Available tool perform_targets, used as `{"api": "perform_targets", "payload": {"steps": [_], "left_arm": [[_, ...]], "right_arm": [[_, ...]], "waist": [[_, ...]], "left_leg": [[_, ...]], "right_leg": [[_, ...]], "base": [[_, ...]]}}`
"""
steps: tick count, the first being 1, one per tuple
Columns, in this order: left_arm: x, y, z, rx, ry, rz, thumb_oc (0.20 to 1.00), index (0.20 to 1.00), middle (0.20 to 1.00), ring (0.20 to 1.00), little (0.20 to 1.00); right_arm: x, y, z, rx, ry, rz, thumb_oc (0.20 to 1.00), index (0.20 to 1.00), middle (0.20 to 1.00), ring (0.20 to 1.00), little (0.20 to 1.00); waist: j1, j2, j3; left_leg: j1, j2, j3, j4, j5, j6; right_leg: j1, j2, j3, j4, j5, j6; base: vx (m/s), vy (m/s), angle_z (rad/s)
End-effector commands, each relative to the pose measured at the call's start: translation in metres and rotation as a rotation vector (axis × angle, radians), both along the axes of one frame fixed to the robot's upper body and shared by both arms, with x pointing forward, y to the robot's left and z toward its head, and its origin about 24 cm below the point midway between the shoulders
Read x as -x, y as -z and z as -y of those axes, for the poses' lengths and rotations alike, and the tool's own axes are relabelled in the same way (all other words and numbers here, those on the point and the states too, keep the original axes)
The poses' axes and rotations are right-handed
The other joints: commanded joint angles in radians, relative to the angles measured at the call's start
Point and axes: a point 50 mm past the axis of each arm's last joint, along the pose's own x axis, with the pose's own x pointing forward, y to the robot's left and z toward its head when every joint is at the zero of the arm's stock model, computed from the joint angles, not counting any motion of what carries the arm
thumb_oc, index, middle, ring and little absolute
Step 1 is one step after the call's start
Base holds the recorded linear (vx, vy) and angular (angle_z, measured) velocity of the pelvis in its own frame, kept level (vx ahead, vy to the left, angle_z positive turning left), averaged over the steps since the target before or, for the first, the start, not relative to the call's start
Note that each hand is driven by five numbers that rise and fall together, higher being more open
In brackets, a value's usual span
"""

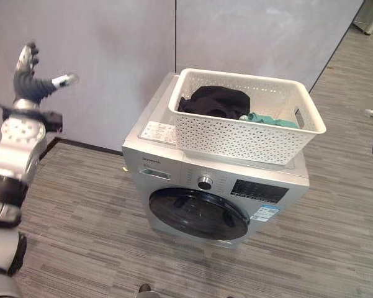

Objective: Grab the laundry basket,head to the washer,open it,put in the laundry and shut it.

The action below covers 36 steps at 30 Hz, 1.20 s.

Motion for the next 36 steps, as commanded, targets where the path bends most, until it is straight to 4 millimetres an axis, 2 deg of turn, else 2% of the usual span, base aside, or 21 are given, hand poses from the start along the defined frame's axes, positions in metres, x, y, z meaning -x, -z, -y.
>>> {"api": "perform_targets", "payload": {"steps": [1,4,5,6,7,8,9,12,13,14,15,16,17,18,19,21,25,28,31,33,36], "left_arm": [[0.019,0.014,-0.019,-0.088,-0.122,-0.022,1.0,1.0,1.0,1.0,1.0],[0.071,0.069,-0.036,-0.038,-0.211,-0.183,1.0,1.0,1.0,1.0,1.0],[0.104,0.115,-0.037,0.07,-0.252,-0.306,1.0,1.0,1.0,1.0,1.0],[0.105,0.115,-0.036,0.069,-0.251,-0.31,1.0,1.0,1.0,1.0,1.0],[0.129,0.171,-0.027,0.28,-0.267,-0.429,1.0,1.0,1.0,1.0,1.0],[0.129,0.171,-0.027,0.279,-0.266,-0.43,1.0,1.0,1.0,1.0,1.0],[0.138,0.194,-0.024,0.353,-0.286,-0.494,1.0,1.0,1.0,1.0,1.0],[0.137,0.194,-0.023,0.353,-0.285,-0.494,1.0,1.0,1.0,1.0,1.0],[0.154,0.241,-0.011,0.502,-0.319,-0.636,1.0,1.0,1.0,1.0,1.0],[0.168,0.283,0.006,0.634,-0.331,-0.786,1.0,1.0,1.0,1.0,1.0],[0.176,0.314,0.025,0.716,-0.325,-0.91,1.0,1.0,1.0,1.0,1.0],[0.18,0.338,0.044,0.715,-0.305,-1.061,1.0,1.0,1.0,1.0,1.0],[0.185,0.352,0.058,0.733,-0.291,-1.142,1.0,1.0,1.0,1.0,1.0],[0.199,0.375,0.081,0.779,-0.316,-1.297,1.0,1.0,1.0,1.0,1.0],[0.199,0.375,0.081,0.779,-0.316,-1.296,1.0,1.0,1.0,1.0,1.0],[0.209,0.386,0.095,0.734,-0.341,-1.434,1.0,1.0,1.0,1.0,1.0],[0.209,0.391,0.113,0.637,-0.263,-1.514,1.0,1.0,1.0,1.0,1.0],[0.207,0.392,0.117,0.558,-0.206,-1.542,1.0,1.0,1.0,1.0,1.0],[0.203,0.391,0.116,0.534,-0.204,-1.532,1.0,1.0,1.0,1.0,1.0],[0.203,0.391,0.118,0.539,-0.214,-1.532,1.0,1.0,1.0,1.0,1.0],[0.195,0.389,0.116,0.54,-0.238,-1.5,1.0,1.0,1.0,1.0,1.0]], "right_arm": [[0.026,-0.016,0.021,0.146,0.142,0.047,1.0,1.0,1.0,1.0,1.0],[0.067,0.031,0.031,0.119,0.203,-0.051,1.0,1.0,1.0,1.0,1.0],[0.089,0.063,0.025,0.123,0.22,-0.15,1.0,1.0,1.0,1.0,1.0],[0.091,0.064,0.025,0.124,0.221,-0.155,1.0,1.0,1.0,1.0,1.0],[0.103,0.111,0.006,0.03,0.188,-0.24,1.0,1.0,1.0,1.0,1.0],[0.104,0.112,0.006,0.03,0.189,-0.242,1.0,1.0,1.0,1.0,1.0],[0.112,0.134,-0.002,-0.045,0.173,-0.278,1.0,1.0,1.0,1.0,1.0],[0.113,0.134,-0.002,-0.045,0.173,-0.278,1.0,1.0,1.0,1.0,1.0],[0.129,0.186,-0.021,-0.217,0.153,-0.392,1.0,1.0,1.0,1.0,1.0],[0.14,0.228,-0.04,-0.345,0.13,-0.522,1.0,1.0,1.0,1.0,1.0],[0.139,0.257,-0.058,-0.403,0.085,-0.643,1.0,1.0,1.0,1.0,1.0],[0.135,0.283,-0.082,-0.476,0.021,-0.741,1.0,1.0,1.0,1.0,1.0],[0.131,0.295,-0.097,-0.506,-0.016,-0.786,1.0,1.0,1.0,1.0,1.0],[0.123,0.308,-0.122,-0.542,-0.077,-0.838,1.0,1.0,1.0,1.0,1.0],[0.122,0.308,-0.122,-0.542,-0.078,-0.837,1.0,1.0,1.0,1.0,1.0],[0.117,0.318,-0.144,-0.567,-0.129,-0.879,1.0,1.0,1.0,1.0,1.0],[0.113,0.321,-0.162,-0.55,-0.205,-0.889,1.0,1.0,1.0,1.0,1.0],[0.112,0.323,-0.167,-0.506,-0.245,-0.932,1.0,1.0,1.0,1.0,1.0],[0.101,0.318,-0.172,-0.455,-0.294,-0.918,1.0,1.0,1.0,1.0,1.0],[0.104,0.32,-0.173,-0.378,-0.325,-0.977,1.0,1.0,1.0,1.0,1.0],[0.098,0.315,-0.177,-0.322,-0.356,-0.961,1.0,1.0,1.0,1.0,1.0]], "waist": [[0.027,0.014,0.02],[0.027,0.012,0.022],[0.024,0.016,0.034],[0.025,0.016,0.03],[0.018,0.018,0.042],[0.019,0.017,0.04],[0.015,0.016,0.045],[0.016,0.016,0.045],[0.005,0.013,0.052],[-0.002,0.007,0.056],[-0.006,0.005,0.059],[-0.008,0.004,0.062],[-0.009,0.005,0.062],[-0.009,0.008,0.059],[-0.01,0.006,0.057],[-0.013,0.012,0.049],[-0.019,0.024,0.041],[-0.014,0.031,0.036],[-0.009,0.036,0.038],[0.001,0.046,0.049],[0.001,0.043,0.055]], "left_leg": [[0.064,0.015,-0.001,0.029,-0.127,0.017],[0.052,0.012,-0.001,0.034,-0.129,0.025],[0.049,0.013,0.0,0.036,-0.137,0.031],[0.049,0.013,0.0,0.036,-0.138,0.031],[0.045,0.01,-0.001,0.037,-0.139,0.04],[0.045,0.01,-0.001,0.037,-0.139,0.04],[0.043,0.009,0.0,0.037,-0.139,0.042],[0.043,0.009,0.0,0.037,-0.139,0.042],[0.04,0.007,0.004,0.037,-0.135,0.047],[0.032,0.007,0.005,0.037,-0.129,0.048],[0.024,0.008,0.005,0.04,-0.124,0.049],[0.02,0.008,0.006,0.043,-0.121,0.048],[0.02,0.008,0.006,0.045,-0.12,0.048],[0.022,0.007,0.009,0.046,-0.118,0.046],[0.019,0.005,0.008,0.045,-0.116,0.046],[0.034,0.009,0.015,0.041,-0.117,0.042],[0.045,0.017,0.017,0.025,-0.104,0.031],[0.049,0.026,0.015,0.018,-0.098,0.024],[0.032,0.04,0.006,0.027,-0.086,0.015],[0.016,0.066,-0.009,0.025,-0.056,0.001],[-0.018,0.075,-0.022,0.024,-0.024,-0.009]], "right_leg": [[0.009,-0.013,-0.015,0.009,-0.077,0.043],[-0.005,-0.017,-0.004,0.009,-0.074,0.039],[-0.009,-0.016,0.0,0.012,-0.08,0.036],[-0.01,-0.016,0.0,0.012,-0.08,0.036],[-0.015,-0.016,0.004,0.013,-0.081,0.031],[-0.015,-0.016,0.004,0.013,-0.081,0.031],[-0.017,-0.017,0.006,0.014,-0.082,0.028],[-0.017,-0.017,0.006,0.014,-0.082,0.028],[-0.021,-0.017,0.01,0.014,-0.083,0.024],[-0.028,-0.016,0.017,0.015,-0.083,0.021],[-0.034,-0.016,0.023,0.017,-0.083,0.017],[-0.038,-0.015,0.03,0.018,-0.085,0.015],[-0.039,-0.015,0.032,0.018,-0.085,0.014],[-0.041,-0.014,0.04,0.016,-0.086,0.013],[-0.043,-0.016,0.039,0.016,-0.084,0.013],[-0.036,-0.01,0.046,0.012,-0.091,0.009],[-0.026,0.005,0.054,-0.001,-0.097,0.001],[-0.019,0.018,0.052,-0.009,-0.1,-0.006],[-0.019,0.038,0.061,-0.017,-0.105,-0.018],[-0.021,0.07,0.068,-0.019,-0.13,-0.035],[-0.03,0.073,0.06,-0.019,-0.139,-0.039]], "base": [[0.05,0.03,-0.12],[0.01,0.016,-0.13],[-0.01,0.008,-0.1],[-0.01,0.001,-0.04],[0.0,0.0,0.0],[0.0,0.0,0.0],[0.0,0.0,0.0],[-0.01,-0.006,-0.01],[-0.04,-0.048,-0.04],[-0.06,-0.073,-0.01],[-0.06,-0.076,0.0],[-0.05,-0.061,-0.04],[-0.04,-0.049,-0.1],[-0.02,-0.025,-0.12],[-0.01,-0.021,-0.13],[0.01,-0.026,-0.11],[0.01,-0.052,-0.01],[-0.01,-0.107,0.03],[-0.06,-0.14,0.02],[-0.11,-0.164,0.06],[-0.15,-0.085,0.07]]}}
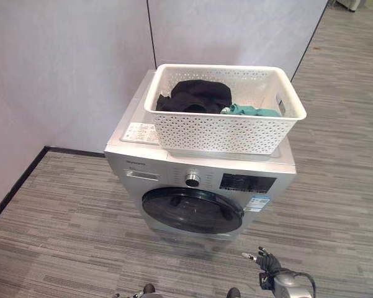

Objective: Grab the laundry basket,head to the washer,open it,put in the laundry and shut it.

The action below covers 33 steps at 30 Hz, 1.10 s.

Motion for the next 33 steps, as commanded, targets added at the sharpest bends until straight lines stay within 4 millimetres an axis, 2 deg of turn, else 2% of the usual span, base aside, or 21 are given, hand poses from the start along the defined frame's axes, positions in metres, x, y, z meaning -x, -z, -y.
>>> {"api": "perform_targets", "payload": {"steps": [1,4,5,7,8,9,10,11,14,15,18,19,20,23,24,25,26,28,31,32,33], "left_arm": [[-0.034,-0.009,-0.015,-0.095,-0.029,0.088,1.0,1.0,1.0,1.0,1.0],[-0.042,-0.012,-0.014,-0.1,-0.042,0.126,1.0,1.0,1.0,1.0,1.0],[-0.046,-0.013,-0.011,-0.093,-0.048,0.148,1.0,1.0,1.0,1.0,1.0],[-0.047,-0.013,-0.009,-0.092,-0.049,0.156,1.0,1.0,1.0,1.0,1.0],[-0.05,-0.013,-0.003,-0.083,-0.031,0.163,1.0,1.0,1.0,1.0,1.0],[-0.051,-0.013,0.0,-0.082,-0.006,0.161,1.0,1.0,1.0,1.0,1.0],[-0.049,-0.011,0.006,-0.092,0.057,0.146,1.0,1.0,1.0,1.0,1.0],[-0.049,-0.011,0.006,-0.092,0.057,0.145,1.0,1.0,1.0,1.0,1.0],[-0.051,-0.012,0.008,-0.132,0.144,0.135,1.0,1.0,1.0,1.0,1.0],[-0.051,-0.013,0.003,-0.152,0.173,0.139,1.0,1.0,1.0,1.0,1.0],[-0.044,-0.013,-0.005,-0.175,0.155,0.122,1.0,1.0,1.0,1.0,1.0],[-0.044,-0.013,-0.006,-0.176,0.155,0.12,1.0,1.0,1.0,1.0,1.0],[-0.035,-0.013,-0.017,-0.198,0.113,0.099,1.0,1.0,1.0,1.0,1.0],[-0.03,-0.013,-0.022,-0.206,0.095,0.091,1.0,1.0,1.0,1.0,1.0],[-0.027,-0.014,-0.025,-0.212,0.093,0.087,1.0,1.0,1.0,1.0,1.0],[-0.022,-0.012,-0.026,-0.211,0.097,0.075,1.0,1.0,1.0,1.0,1.0],[-0.022,-0.013,-0.026,-0.212,0.096,0.075,1.0,1.0,1.0,1.0,1.0],[-0.012,-0.009,-0.023,-0.194,0.072,0.047,1.0,1.0,1.0,1.0,1.0],[-0.017,-0.009,-0.018,-0.182,0.053,0.06,1.0,1.0,1.0,1.0,1.0],[-0.017,-0.009,-0.018,-0.182,0.053,0.06,1.0,1.0,1.0,1.0,1.0],[-0.019,-0.009,-0.014,-0.167,0.066,0.08,1.0,1.0,1.0,1.0,1.0]], "right_arm": [[-0.035,-0.027,0.006,0.133,-0.105,0.166,1.0,1.0,1.0,1.0,1.0],[-0.044,-0.04,0.008,0.19,-0.164,0.235,1.0,1.0,1.0,1.0,1.0],[-0.048,-0.047,0.011,0.235,-0.191,0.27,1.0,1.0,1.0,1.0,1.0],[-0.049,-0.049,0.011,0.255,-0.204,0.283,1.0,1.0,1.0,1.0,1.0],[-0.048,-0.05,0.016,0.295,-0.197,0.28,1.0,1.0,1.0,1.0,1.0],[-0.042,-0.048,0.019,0.311,-0.201,0.258,1.0,1.0,1.0,1.0,1.0],[-0.038,-0.049,0.021,0.364,-0.235,0.254,1.0,1.0,1.0,1.0,1.0],[-0.038,-0.049,0.021,0.365,-0.235,0.253,1.0,1.0,1.0,1.0,1.0],[-0.039,-0.053,0.022,0.416,-0.266,0.264,1.0,1.0,1.0,1.0,1.0],[-0.045,-0.06,0.025,0.465,-0.291,0.293,1.0,1.0,1.0,1.0,1.0],[-0.052,-0.069,0.028,0.525,-0.328,0.324,1.0,1.0,1.0,1.0,1.0],[-0.052,-0.069,0.027,0.524,-0.329,0.323,1.0,1.0,1.0,1.0,1.0],[-0.067,-0.09,0.03,0.612,-0.386,0.411,1.0,1.0,1.0,1.0,1.0],[-0.073,-0.102,0.034,0.696,-0.454,0.444,1.0,1.0,1.0,1.0,1.0],[-0.078,-0.111,0.038,0.756,-0.493,0.463,1.0,1.0,1.0,1.0,1.0],[-0.084,-0.119,0.044,0.828,-0.525,0.471,1.0,1.0,1.0,1.0,1.0],[-0.085,-0.119,0.044,0.828,-0.525,0.472,1.0,1.0,1.0,1.0,1.0],[-0.101,-0.128,0.046,0.868,-0.534,0.481,1.0,1.0,1.0,1.0,1.0],[-0.109,-0.133,0.044,0.884,-0.539,0.497,1.0,1.0,1.0,1.0,1.0],[-0.109,-0.133,0.043,0.884,-0.539,0.497,1.0,1.0,1.0,1.0,1.0],[-0.112,-0.131,0.046,0.885,-0.535,0.479,1.0,1.0,1.0,1.0,1.0]], "waist": [[0.0,-0.05,0.056],[-0.009,-0.059,0.071],[-0.013,-0.059,0.077],[-0.018,-0.056,0.078],[-0.037,-0.048,0.081],[-0.053,-0.04,0.078],[-0.074,-0.027,0.067],[-0.073,-0.027,0.067],[-0.088,-0.023,0.074],[-0.087,-0.017,0.085],[-0.075,-0.01,0.092],[-0.074,0.001,0.091],[-0.068,0.004,0.101],[-0.062,0.003,0.098],[-0.05,-0.002,0.087],[-0.026,-0.011,0.065],[-0.027,-0.012,0.062],[0.014,-0.03,0.043],[0.032,-0.04,0.04],[0.029,-0.042,0.038],[0.04,-0.042,0.03]], "left_leg": [[-0.067,0.005,-0.022,0.095,-0.057,-0.007],[-0.071,-0.005,-0.014,0.177,-0.093,0.003],[-0.066,-0.028,-0.038,0.249,-0.128,0.009],[-0.055,-0.043,-0.054,0.269,-0.148,0.012],[-0.023,-0.065,-0.072,0.306,-0.183,0.022],[0.006,-0.069,-0.054,0.282,-0.207,0.038],[0.049,-0.099,-0.028,0.219,-0.262,0.059],[0.05,-0.099,-0.027,0.218,-0.262,0.059],[0.057,-0.155,-0.042,0.189,-0.303,0.095],[0.063,-0.179,-0.021,0.168,-0.304,0.118],[0.071,-0.188,0.001,0.145,-0.296,0.132],[0.081,-0.178,-0.005,0.145,-0.312,0.13],[0.056,-0.182,0.004,0.128,-0.268,0.144],[0.04,-0.189,-0.015,0.115,-0.246,0.154],[0.033,-0.193,-0.023,0.105,-0.237,0.153],[0.029,-0.197,-0.027,0.092,-0.23,0.148],[0.025,-0.199,-0.027,0.091,-0.227,0.149],[0.014,-0.194,-0.019,0.084,-0.216,0.134],[-0.004,-0.163,-0.035,0.08,-0.191,0.097],[-0.007,-0.165,-0.037,0.079,-0.187,0.098],[-0.008,-0.147,-0.054,0.06,-0.173,0.082]], "right_leg": [[-0.027,-0.012,0.017,0.008,-0.118,-0.027],[-0.048,-0.023,0.014,0.008,-0.104,-0.03],[-0.064,-0.029,0.017,0.008,-0.089,-0.032],[-0.074,-0.033,0.016,0.008,-0.083,-0.034],[-0.099,-0.046,0.016,0.021,-0.067,-0.032],[-0.11,-0.059,0.013,0.033,-0.061,-0.024],[-0.14,-0.081,0.029,0.045,-0.039,-0.001],[-0.14,-0.082,0.03,0.046,-0.039,-0.001],[-0.187,-0.125,0.067,0.068,-0.01,0.029],[-0.214,-0.155,0.061,0.095,0.002,0.044],[-0.225,-0.182,0.034,0.111,0.006,0.054],[-0.218,-0.171,0.04,0.115,-0.007,0.063],[-0.221,-0.194,0.052,0.164,-0.021,0.051],[-0.207,-0.176,0.124,0.219,-0.048,0.041],[-0.188,-0.166,0.152,0.22,-0.064,0.044],[-0.148,-0.169,0.15,0.195,-0.066,0.05],[-0.15,-0.17,0.15,0.191,-0.062,0.05],[-0.128,-0.187,0.1,0.148,-0.045,0.061],[-0.087,-0.17,0.051,0.099,-0.052,0.056],[-0.089,-0.172,0.049,0.096,-0.049,0.055],[-0.06,-0.16,0.009,0.064,-0.052,0.054]], "base": [[-0.18,-0.047,0.13],[-0.19,0.012,0.23],[-0.16,0.084,0.06],[-0.12,0.117,-0.08],[-0.13,0.214,-0.07],[-0.18,0.42,-0.1],[-0.08,0.293,-0.09],[-0.08,0.284,-0.14],[-0.13,0.259,0.04],[-0.15,0.273,0.15],[-0.09,0.158,-0.28],[-0.19,0.061,-0.34],[-0.19,0.022,-0.23],[-0.12,-0.013,-0.14],[-0.03,-0.106,-0.19],[0.0,-0.099,-0.04],[0.0,-0.103,0.1],[0.01,-0.13,0.01],[0.03,-0.181,-0.05],[0.06,-0.248,0.44],[0.04,-0.123,0.51]]}}
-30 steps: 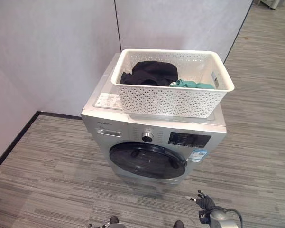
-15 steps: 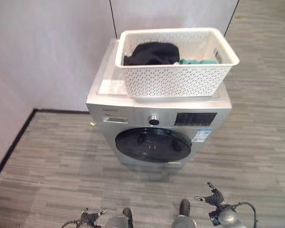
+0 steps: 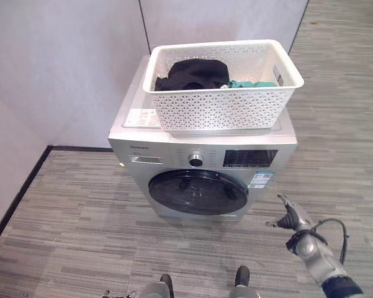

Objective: Grab the laundry basket,head to the washer,open it,put in the laundry and shut it.

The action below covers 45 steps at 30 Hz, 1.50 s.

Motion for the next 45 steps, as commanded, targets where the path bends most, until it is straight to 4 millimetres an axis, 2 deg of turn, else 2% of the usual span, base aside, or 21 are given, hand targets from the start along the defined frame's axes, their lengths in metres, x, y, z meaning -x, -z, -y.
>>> {"api": "perform_targets", "payload": {"steps": [1,4,8,9,13,17,20,21,22,23,27,29,32,37,38,39,40,45], "left_arm": [[-0.019,-0.005,-0.006,-0.032,0.025,0.055,1.0,1.0,1.0,1.0,1.0],[-0.023,-0.005,0.001,-0.008,0.042,0.078,1.0,1.0,1.0,1.0,1.0],[-0.023,-0.005,0.005,0.0,0.05,0.08,1.0,1.0,1.0,1.0,1.0],[-0.019,-0.004,0.008,0.011,0.06,0.075,1.0,1.0,1.0,1.0,1.0],[-0.015,-0.003,0.008,0.015,0.059,0.068,1.0,1.0,1.0,1.0,1.0],[-0.011,-0.003,0.007,0.01,0.043,0.067,1.0,1.0,1.0,1.0,1.0],[-0.021,-0.007,0.006,0.012,0.035,0.119,1.0,1.0,1.0,1.0,1.0],[-0.031,-0.01,0.007,0.012,0.042,0.162,1.0,1.0,1.0,1.0,1.0],[-0.032,-0.01,0.008,0.013,0.043,0.165,1.0,1.0,1.0,1.0,1.0],[-0.034,-0.011,0.009,0.017,0.045,0.18,1.0,1.0,1.0,1.0,1.0],[-0.048,-0.017,0.017,0.035,0.072,0.249,1.0,1.0,1.0,1.0,1.0],[-0.055,-0.019,0.021,0.048,0.086,0.276,1.0,1.0,1.0,1.0,1.0],[-0.063,-0.022,0.024,0.054,0.082,0.304,1.0,1.0,1.0,1.0,1.0],[-0.063,-0.022,0.024,0.054,0.082,0.304,1.0,1.0,1.0,1.0,1.0],[-0.063,-0.021,0.025,0.048,0.08,0.296,1.0,1.0,1.0,1.0,1.0],[-0.066,-0.022,0.027,0.052,0.052,0.307,1.0,1.0,1.0,1.0,1.0],[-0.064,-0.024,0.023,0.047,0.015,0.319,1.0,1.0,1.0,1.0,1.0],[-0.062,-0.034,0.002,-0.013,-0.062,0.37,1.0,1.0,1.0,1.0,1.0]], "right_arm": [[-0.024,-0.02,-0.003,0.042,-0.037,0.093,1.0,1.0,1.0,1.0,1.0],[-0.027,-0.013,-0.006,0.036,-0.039,0.057,1.0,1.0,1.0,1.0,1.0],[-0.027,-0.007,-0.008,-0.01,-0.002,0.051,1.0,1.0,1.0,1.0,1.0],[-0.029,-0.003,-0.011,-0.025,0.013,0.042,1.0,1.0,1.0,1.0,1.0],[-0.034,-0.003,-0.011,-0.023,0.024,0.042,1.0,1.0,1.0,1.0,1.0],[-0.049,-0.013,-0.008,0.008,0.031,0.066,1.0,1.0,1.0,1.0,1.0],[-0.067,-0.029,-0.006,0.039,0.038,0.11,1.0,1.0,1.0,1.0,1.0],[-0.078,-0.04,-0.005,0.053,0.048,0.146,1.0,1.0,1.0,1.0,1.0],[-0.078,-0.041,-0.005,0.053,0.049,0.148,1.0,1.0,1.0,1.0,1.0],[-0.081,-0.044,-0.004,0.056,0.053,0.153,1.0,1.0,1.0,1.0,1.0],[-0.1,-0.062,-0.012,0.071,0.042,0.202,1.0,1.0,1.0,1.0,1.0],[-0.107,-0.064,-0.02,0.066,0.03,0.203,1.0,1.0,1.0,1.0,1.0],[-0.109,-0.055,-0.04,0.01,0.009,0.192,1.0,1.0,1.0,1.0,1.0],[-0.109,-0.055,-0.04,0.01,0.009,0.192,1.0,1.0,1.0,1.0,1.0],[-0.104,-0.042,-0.06,-0.033,-0.03,0.163,1.0,1.0,1.0,1.0,1.0],[-0.081,-0.003,-0.112,-0.216,-0.114,0.051,1.0,1.0,1.0,1.0,1.0],[-0.065,0.015,-0.136,-0.324,-0.137,-0.019,1.0,1.0,1.0,1.0,1.0],[-0.024,0.044,-0.183,-0.561,-0.185,-0.176,1.0,1.0,1.0,1.0,1.0]], "waist": [[0.05,-0.015,-0.008],[0.076,-0.012,0.003],[0.081,-0.008,0.005],[0.094,0.001,0.011],[0.107,0.011,0.021],[0.126,0.031,0.041],[0.14,0.054,0.077],[0.15,0.077,0.097],[0.147,0.074,0.099],[0.151,0.084,0.1],[0.167,0.119,0.124],[0.175,0.131,0.136],[0.179,0.137,0.14],[0.179,0.137,0.14],[0.176,0.137,0.138],[0.161,0.121,0.132],[0.156,0.104,0.122],[0.157,0.066,0.093]], "left_leg": [[0.063,-0.012,-0.048,-0.053,-0.073,0.019],[0.058,0.02,-0.073,-0.078,-0.045,-0.006],[0.055,0.028,-0.084,-0.09,-0.034,-0.014],[0.051,0.041,-0.095,-0.1,-0.022,-0.021],[0.042,0.048,-0.105,-0.103,-0.013,-0.026],[0.021,0.052,-0.115,-0.108,0.007,-0.031],[-0.034,0.048,-0.134,-0.103,0.03,-0.034],[-0.063,0.05,-0.153,-0.115,0.04,-0.043],[-0.078,0.041,-0.153,-0.111,0.056,-0.037],[-0.076,0.047,-0.156,-0.12,0.048,-0.044],[-0.13,0.037,-0.159,-0.147,0.088,-0.054],[-0.147,0.031,-0.159,-0.156,0.101,-0.057],[-0.16,0.026,-0.155,-0.159,0.104,-0.056],[-0.16,0.026,-0.155,-0.159,0.104,-0.056],[-0.155,0.026,-0.152,-0.162,0.103,-0.057],[-0.128,0.028,-0.149,-0.163,0.086,-0.051],[-0.114,0.023,-0.144,-0.163,0.09,-0.04],[-0.036,0.035,-0.123,-0.155,0.053,-0.031]], "right_leg": [[0.02,-0.043,-0.021,0.057,-0.13,0.034],[0.044,-0.014,-0.051,0.029,-0.146,0.022],[0.053,-0.003,-0.063,0.018,-0.151,0.017],[0.058,0.013,-0.072,0.008,-0.159,0.011],[0.056,0.021,-0.077,0.004,-0.163,0.006],[0.041,0.027,-0.081,0.002,-0.163,0.002],[0.001,0.023,-0.083,0.003,-0.156,0.0],[-0.024,0.026,-0.075,0.003,-0.166,0.005],[-0.035,0.018,-0.084,0.002,-0.149,-0.001],[-0.037,0.024,-0.076,0.003,-0.164,0.005],[-0.086,0.013,-0.076,0.002,-0.155,0.006],[-0.104,0.008,-0.079,0.002,-0.151,0.008],[-0.117,0.0,-0.08,0.002,-0.144,0.009],[-0.117,0.0,-0.08,0.002,-0.144,0.009],[-0.111,-0.004,-0.082,0.002,-0.145,0.009],[-0.087,-0.007,-0.082,0.002,-0.145,0.009],[-0.078,-0.015,-0.093,0.002,-0.128,0.005],[-0.013,-0.008,-0.098,0.004,-0.138,0.003]], "base": [[0.06,-0.18,0.54],[0.02,-0.14,0.5],[0.02,-0.071,0.29],[0.03,-0.069,0.09],[0.0,-0.047,0.15],[-0.02,-0.021,0.05],[-0.11,-0.009,0.11],[-0.15,0.004,0.23],[-0.05,-0.004,0.22],[-0.05,0.012,0.16],[-0.05,0.022,0.09],[-0.06,0.036,0.05],[-0.03,0.026,0.01],[0.0,0.0,0.0],[0.01,0.058,-0.01],[-0.02,0.104,-0.01],[0.0,0.077,0.02],[0.06,0.001,-0.01]]}}
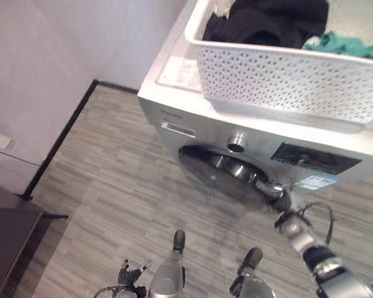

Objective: Grab the laundry basket,head to the washer,open it,put in the laundry and shut it.

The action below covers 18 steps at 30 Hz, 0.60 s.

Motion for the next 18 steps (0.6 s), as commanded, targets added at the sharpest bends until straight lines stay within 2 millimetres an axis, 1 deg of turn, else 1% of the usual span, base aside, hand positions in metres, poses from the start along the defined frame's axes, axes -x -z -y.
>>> {"api": "perform_targets", "payload": {"steps": [1,4,6,7,8,9,10,15,16,18], "left_arm": [[-0.001,-0.01,-0.033,-0.129,-0.034,0.028,1.0,1.0,1.0,1.0,1.0],[-0.003,-0.028,-0.054,-0.184,-0.095,0.117,1.0,1.0,1.0,1.0,1.0],[-0.007,-0.044,-0.067,-0.219,-0.145,0.201,1.0,1.0,1.0,1.0,1.0],[-0.007,-0.045,-0.067,-0.219,-0.145,0.201,1.0,1.0,1.0,1.0,1.0],[-0.012,-0.065,-0.079,-0.277,-0.162,0.296,1.0,1.0,1.0,1.0,1.0],[-0.013,-0.074,-0.084,-0.317,-0.143,0.325,1.0,1.0,1.0,1.0,1.0],[-0.018,-0.106,-0.102,-0.494,-0.11,0.427,1.0,1.0,1.0,1.0,1.0],[-0.018,-0.106,-0.102,-0.494,-0.11,0.427,1.0,1.0,1.0,1.0,1.0],[-0.026,-0.145,-0.112,-0.654,-0.091,0.574,1.0,1.0,1.0,1.0,1.0],[-0.025,-0.146,-0.112,-0.654,-0.091,0.574,1.0,1.0,1.0,1.0,1.0]], "right_arm": [[0.0,0.011,-0.149,-0.443,-0.348,-0.088,1.0,1.0,1.0,1.0,1.0],[0.016,0.02,-0.162,-0.542,-0.355,-0.158,1.0,1.0,1.0,1.0,1.0],[0.02,0.02,-0.173,-0.608,-0.373,-0.187,1.0,1.0,1.0,1.0,1.0],[0.02,0.02,-0.173,-0.608,-0.373,-0.187,1.0,1.0,1.0,1.0,1.0],[0.018,0.017,-0.18,-0.639,-0.389,-0.191,1.0,1.0,1.0,1.0,1.0],[0.017,0.016,-0.183,-0.641,-0.405,-0.192,1.0,1.0,1.0,1.0,1.0],[0.018,0.014,-0.187,-0.666,-0.425,-0.193,1.0,1.0,1.0,1.0,1.0],[0.018,0.014,-0.187,-0.666,-0.425,-0.193,1.0,1.0,1.0,1.0,1.0],[0.016,0.012,-0.188,-0.671,-0.43,-0.183,1.0,1.0,1.0,1.0,1.0],[0.016,0.012,-0.188,-0.671,-0.43,-0.184,1.0,1.0,1.0,1.0,1.0]], "waist": [[0.084,-0.072,-0.033],[0.104,-0.081,-0.052],[0.123,-0.087,-0.065],[0.123,-0.087,-0.065],[0.144,-0.091,-0.081],[0.153,-0.092,-0.087],[0.173,-0.094,-0.097],[0.173,-0.094,-0.097],[0.189,-0.098,-0.107],[0.188,-0.098,-0.107]], "left_leg": [[0.053,-0.007,0.054,0.016,-0.114,0.02],[0.09,0.001,0.057,0.023,-0.129,0.018],[0.11,0.006,0.061,0.031,-0.14,0.016],[0.11,0.006,0.061,0.031,-0.14,0.016],[0.122,0.01,0.063,0.035,-0.145,0.015],[0.128,0.012,0.066,0.034,-0.147,0.013],[0.146,0.022,0.068,0.035,-0.154,0.006],[0.146,0.022,0.068,0.035,-0.154,0.006],[0.157,0.03,0.067,0.035,-0.156,0.0],[0.157,0.03,0.067,0.035,-0.156,0.0]], "right_leg": [[0.02,-0.081,0.08,0.005,-0.108,0.035],[0.057,-0.072,0.074,0.006,-0.12,0.035],[0.077,-0.067,0.076,0.005,-0.126,0.035],[0.077,-0.067,0.076,0.005,-0.126,0.035],[0.086,-0.063,0.079,0.004,-0.13,0.034],[0.092,-0.06,0.079,0.002,-0.134,0.035],[0.114,-0.052,0.077,0.002,-0.144,0.034],[0.114,-0.052,0.077,0.002,-0.144,0.034],[0.129,-0.049,0.074,0.001,-0.152,0.032],[0.129,-0.049,0.074,0.001,-0.152,0.033]], "base": [[0.08,-0.02,-0.06],[0.06,-0.026,-0.05],[0.05,-0.024,-0.11],[0.04,-0.027,-0.09],[0.03,-0.033,-0.08],[0.07,-0.07,-0.05],[0.05,-0.053,-0.03],[0.01,-0.015,0.02],[0.02,-0.039,-0.01],[0.01,-0.02,0.09]]}}
